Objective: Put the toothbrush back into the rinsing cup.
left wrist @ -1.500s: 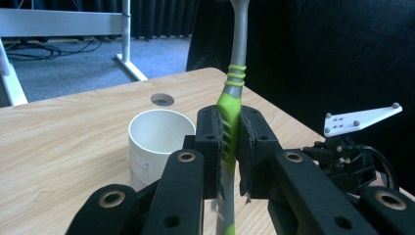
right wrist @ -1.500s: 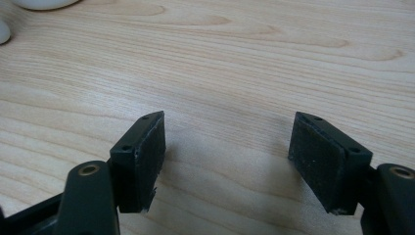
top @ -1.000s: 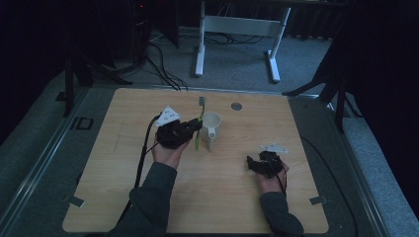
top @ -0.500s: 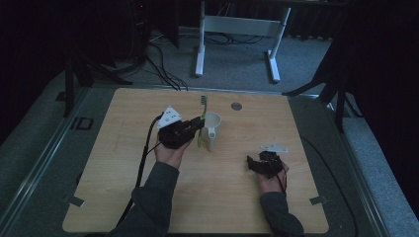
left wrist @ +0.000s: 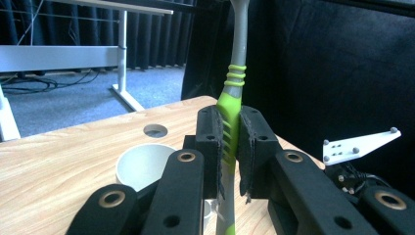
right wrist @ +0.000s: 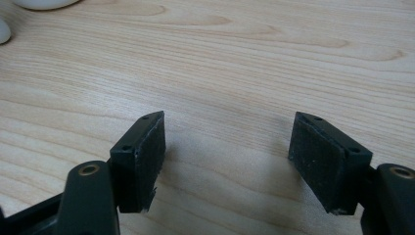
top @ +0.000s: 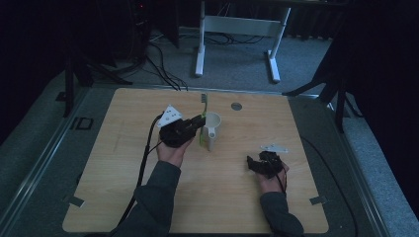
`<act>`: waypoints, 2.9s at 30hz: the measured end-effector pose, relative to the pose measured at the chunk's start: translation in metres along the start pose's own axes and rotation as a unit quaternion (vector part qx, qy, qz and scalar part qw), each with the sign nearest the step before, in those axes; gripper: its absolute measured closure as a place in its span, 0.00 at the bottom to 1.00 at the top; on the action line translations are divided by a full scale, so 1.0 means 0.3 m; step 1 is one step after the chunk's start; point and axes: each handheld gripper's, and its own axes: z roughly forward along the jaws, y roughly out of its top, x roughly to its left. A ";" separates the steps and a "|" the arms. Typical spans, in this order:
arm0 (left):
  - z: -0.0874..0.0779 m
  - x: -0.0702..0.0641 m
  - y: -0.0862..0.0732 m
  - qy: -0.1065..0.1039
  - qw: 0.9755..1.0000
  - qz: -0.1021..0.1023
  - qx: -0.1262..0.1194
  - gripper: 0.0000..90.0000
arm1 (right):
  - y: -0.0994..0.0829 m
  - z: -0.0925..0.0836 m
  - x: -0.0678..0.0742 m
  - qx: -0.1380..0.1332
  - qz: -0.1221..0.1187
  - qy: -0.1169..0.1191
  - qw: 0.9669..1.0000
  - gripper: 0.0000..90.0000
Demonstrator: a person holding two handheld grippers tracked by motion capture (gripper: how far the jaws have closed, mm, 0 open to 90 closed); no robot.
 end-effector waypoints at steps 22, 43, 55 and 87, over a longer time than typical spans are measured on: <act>0.038 -0.014 -0.012 0.008 1.000 0.013 -0.018 0.90 | 0.000 0.000 0.000 0.000 0.000 0.000 1.000 0.33; 0.065 -0.013 -0.026 0.010 0.999 0.018 -0.031 0.90 | 0.000 0.000 0.001 0.000 -0.001 0.000 1.000 0.33; 0.078 -0.008 -0.028 0.009 0.999 0.011 -0.038 0.90 | 0.000 0.000 0.001 0.000 -0.001 0.001 1.000 0.33; 0.138 0.001 -0.006 0.011 0.999 0.004 -0.048 0.90 | 0.000 0.000 0.000 0.000 0.000 0.001 1.000 0.33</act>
